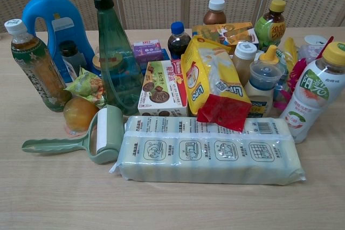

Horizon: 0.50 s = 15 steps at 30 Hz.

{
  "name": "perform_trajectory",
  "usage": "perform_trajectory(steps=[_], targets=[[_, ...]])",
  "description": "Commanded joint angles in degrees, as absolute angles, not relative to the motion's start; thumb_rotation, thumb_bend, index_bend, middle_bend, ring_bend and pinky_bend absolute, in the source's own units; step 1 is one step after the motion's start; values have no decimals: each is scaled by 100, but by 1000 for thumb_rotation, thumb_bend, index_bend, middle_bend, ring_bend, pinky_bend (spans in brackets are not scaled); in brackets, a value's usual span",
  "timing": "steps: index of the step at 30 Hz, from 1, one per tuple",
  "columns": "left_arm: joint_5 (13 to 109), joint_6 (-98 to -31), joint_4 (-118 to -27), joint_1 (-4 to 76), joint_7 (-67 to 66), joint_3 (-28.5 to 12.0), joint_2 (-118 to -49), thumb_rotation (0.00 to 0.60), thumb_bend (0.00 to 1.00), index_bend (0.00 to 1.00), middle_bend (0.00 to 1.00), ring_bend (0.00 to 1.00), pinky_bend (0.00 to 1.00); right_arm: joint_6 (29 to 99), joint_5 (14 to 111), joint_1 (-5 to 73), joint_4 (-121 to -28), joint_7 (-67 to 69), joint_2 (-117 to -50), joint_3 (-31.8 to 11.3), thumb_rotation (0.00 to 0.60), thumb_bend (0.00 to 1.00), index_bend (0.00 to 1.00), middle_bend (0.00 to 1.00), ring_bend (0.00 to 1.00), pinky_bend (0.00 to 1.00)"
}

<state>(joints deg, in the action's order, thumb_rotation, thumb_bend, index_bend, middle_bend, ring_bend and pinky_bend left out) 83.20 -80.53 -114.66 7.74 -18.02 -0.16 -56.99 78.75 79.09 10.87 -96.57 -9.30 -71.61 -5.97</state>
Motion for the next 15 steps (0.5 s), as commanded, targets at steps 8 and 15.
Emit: perform_trajectory(steps=[8,15], targets=[[8409,-7813,-11492,884,-1180,-6,-5639,600,496,0,0,0,0,7866,7911,1070,-9565,-787,-7236,-576,389,148,0,0,0,0],[8221,-7178,-10971,1084,302,15,-5533,600,492,0,0,0,0,7913,7933,1012,-9625,-737,-7193,-544,389,147,0,0,0,0]])
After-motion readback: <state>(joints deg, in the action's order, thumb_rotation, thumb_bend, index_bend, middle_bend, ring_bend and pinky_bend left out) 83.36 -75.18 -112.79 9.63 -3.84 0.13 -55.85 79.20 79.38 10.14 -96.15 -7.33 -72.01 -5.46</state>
